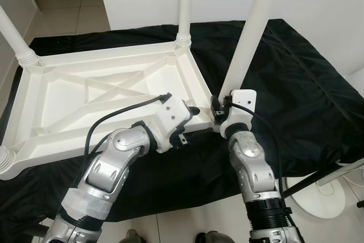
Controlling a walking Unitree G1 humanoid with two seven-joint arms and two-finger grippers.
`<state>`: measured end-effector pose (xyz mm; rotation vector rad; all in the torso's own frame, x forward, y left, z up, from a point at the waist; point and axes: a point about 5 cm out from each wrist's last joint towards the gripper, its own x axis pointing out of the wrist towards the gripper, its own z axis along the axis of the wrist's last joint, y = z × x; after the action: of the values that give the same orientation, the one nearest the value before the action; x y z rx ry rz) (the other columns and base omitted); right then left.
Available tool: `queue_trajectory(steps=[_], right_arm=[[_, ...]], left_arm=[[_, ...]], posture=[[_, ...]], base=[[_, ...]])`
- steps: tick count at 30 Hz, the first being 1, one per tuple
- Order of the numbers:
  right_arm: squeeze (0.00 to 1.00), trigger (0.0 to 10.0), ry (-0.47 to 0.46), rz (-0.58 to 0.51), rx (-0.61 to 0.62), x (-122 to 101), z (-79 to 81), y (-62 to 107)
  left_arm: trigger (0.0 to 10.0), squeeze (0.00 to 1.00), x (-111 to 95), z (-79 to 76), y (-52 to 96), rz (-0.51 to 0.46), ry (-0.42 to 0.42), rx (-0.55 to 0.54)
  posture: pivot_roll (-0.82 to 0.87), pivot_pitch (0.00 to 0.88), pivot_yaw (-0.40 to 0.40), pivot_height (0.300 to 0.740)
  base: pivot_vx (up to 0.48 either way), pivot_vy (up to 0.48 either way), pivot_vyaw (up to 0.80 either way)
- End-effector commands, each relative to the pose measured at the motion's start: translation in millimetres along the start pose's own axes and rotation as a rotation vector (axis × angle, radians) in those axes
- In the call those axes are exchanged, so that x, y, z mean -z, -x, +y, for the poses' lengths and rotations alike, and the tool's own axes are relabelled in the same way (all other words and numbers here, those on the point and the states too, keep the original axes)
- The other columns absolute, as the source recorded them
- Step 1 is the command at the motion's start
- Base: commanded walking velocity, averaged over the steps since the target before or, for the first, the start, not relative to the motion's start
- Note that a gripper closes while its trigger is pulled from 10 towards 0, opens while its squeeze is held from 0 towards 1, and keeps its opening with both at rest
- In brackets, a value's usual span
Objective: Building children table
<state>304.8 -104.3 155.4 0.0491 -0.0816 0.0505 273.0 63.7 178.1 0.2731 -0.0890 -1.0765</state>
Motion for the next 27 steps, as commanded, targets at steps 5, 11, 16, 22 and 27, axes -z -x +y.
queue_trajectory(steps=[5, 11, 16, 22, 27], right_arm=[[0.00, 10.0, -0.020, 0.038, 0.002, 3, 1.3, 1.6], [0.00, 10.0, 0.005, 0.040, 0.012, 6, -4.0, 3.0], [1.00, 10.0, -0.019, 0.031, -0.037, 7, -12.6, 5.4], [1.00, 10.0, -0.050, -0.030, -0.095, -1, -16.5, 7.5], [0.81, 10.0, -0.026, -0.043, -0.161, -3, -28.1, 8.5]], left_arm=[[10.0, 0.00, 5, -0.6, 0.9, 0.020, 0.017, -0.018], [10.0, 0.00, 5, 4.6, 2.2, 0.023, 0.011, -0.040], [10.0, 0.00, 5, 6.0, 3.4, 0.024, 0.009, -0.053], [10.0, 0.00, 5, 5.8, 1.5, 0.016, 0.002, -0.066], [10.0, 0.00, 1, 9.4, 0.0, -0.018, 0.020, -0.109]], posture=[[-0.07, 0.053, 0.015, 0.740], [-0.07, 0.049, 0.012, 0.740], [-0.07, 0.047, 0.007, 0.740], [-0.08, 0.041, 0.005, 0.740], [-0.08, 0.042, 0.008, 0.740]], base=[[0.000, 0.000, 0.00], [0.000, 0.000, 0.00], [0.000, 0.000, 0.00], [0.000, 0.000, 0.00], [0.000, 0.000, 0.00]])
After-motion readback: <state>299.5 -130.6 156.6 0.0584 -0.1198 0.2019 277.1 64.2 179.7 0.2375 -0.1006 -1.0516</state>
